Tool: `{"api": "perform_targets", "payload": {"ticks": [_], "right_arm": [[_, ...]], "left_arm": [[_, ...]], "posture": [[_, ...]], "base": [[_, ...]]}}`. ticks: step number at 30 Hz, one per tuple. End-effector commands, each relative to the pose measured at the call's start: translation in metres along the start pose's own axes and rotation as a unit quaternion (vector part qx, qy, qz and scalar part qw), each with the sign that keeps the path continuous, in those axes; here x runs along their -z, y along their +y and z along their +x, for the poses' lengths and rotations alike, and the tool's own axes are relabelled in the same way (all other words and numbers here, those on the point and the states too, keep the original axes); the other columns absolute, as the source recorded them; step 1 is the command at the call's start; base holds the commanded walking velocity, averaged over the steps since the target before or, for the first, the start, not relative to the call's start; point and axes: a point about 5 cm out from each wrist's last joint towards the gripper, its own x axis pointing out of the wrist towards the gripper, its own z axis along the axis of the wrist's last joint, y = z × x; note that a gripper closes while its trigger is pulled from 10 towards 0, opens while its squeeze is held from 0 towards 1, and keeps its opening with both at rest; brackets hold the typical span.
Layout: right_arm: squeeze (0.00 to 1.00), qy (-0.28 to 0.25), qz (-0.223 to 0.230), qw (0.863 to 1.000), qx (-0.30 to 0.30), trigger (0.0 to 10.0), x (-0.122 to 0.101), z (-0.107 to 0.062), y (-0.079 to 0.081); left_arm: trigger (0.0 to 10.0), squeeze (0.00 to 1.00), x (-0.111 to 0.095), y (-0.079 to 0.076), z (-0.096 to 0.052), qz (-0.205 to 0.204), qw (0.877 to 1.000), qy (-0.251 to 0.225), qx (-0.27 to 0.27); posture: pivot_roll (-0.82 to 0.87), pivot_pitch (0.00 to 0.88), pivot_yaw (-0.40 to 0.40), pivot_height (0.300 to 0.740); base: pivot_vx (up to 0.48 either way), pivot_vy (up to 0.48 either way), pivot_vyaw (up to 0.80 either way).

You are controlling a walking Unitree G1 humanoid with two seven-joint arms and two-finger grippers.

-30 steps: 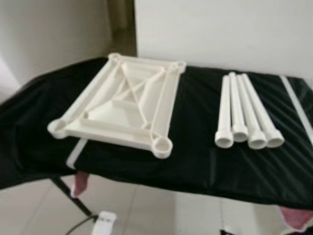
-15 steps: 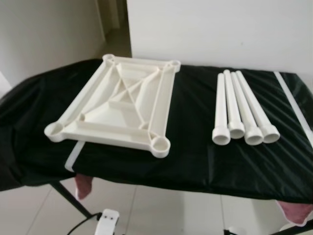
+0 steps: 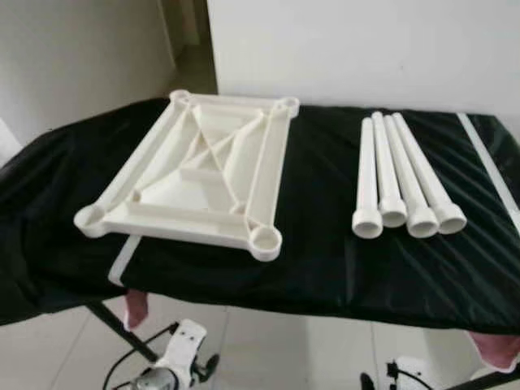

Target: Building children table

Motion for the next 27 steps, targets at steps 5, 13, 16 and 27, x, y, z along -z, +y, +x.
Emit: {"api": "perform_targets", "payload": {"ticks": [5, 13, 16, 27], "right_arm": [[0.00, -0.023, -0.053, 0.991, -0.117, 10.0, 0.001, -0.007, 0.020], [0.00, -0.062, -0.060, 0.969, -0.231, 10.0, -0.009, -0.018, 0.029], [0.00, -0.072, -0.072, 0.963, -0.250, 10.0, -0.013, -0.022, 0.028], [0.00, -0.104, -0.184, 0.882, -0.420, 10.0, -0.055, -0.061, 0.019]], "left_arm": [[10.0, 0.00, -0.008, -0.013, -0.005, 0.067, 0.990, -0.044, 0.120], [10.0, 0.00, -0.004, -0.017, -0.016, 0.103, 0.970, -0.040, 0.218], [10.0, 0.00, -0.005, -0.016, -0.019, 0.102, 0.966, -0.046, 0.235], [10.0, 0.00, -0.051, -0.028, -0.068, 0.062, 0.914, -0.091, 0.390]], "posture": [[0.04, 0.000, 0.034, 0.740], [0.03, 0.000, 0.037, 0.740], [0.03, 0.000, 0.044, 0.740], [0.04, 0.000, 0.025, 0.740]], "base": [[0.000, 0.000, 0.00], [0.000, 0.000, 0.00], [0.000, 0.000, 0.00], [0.000, 0.000, 0.00]]}}
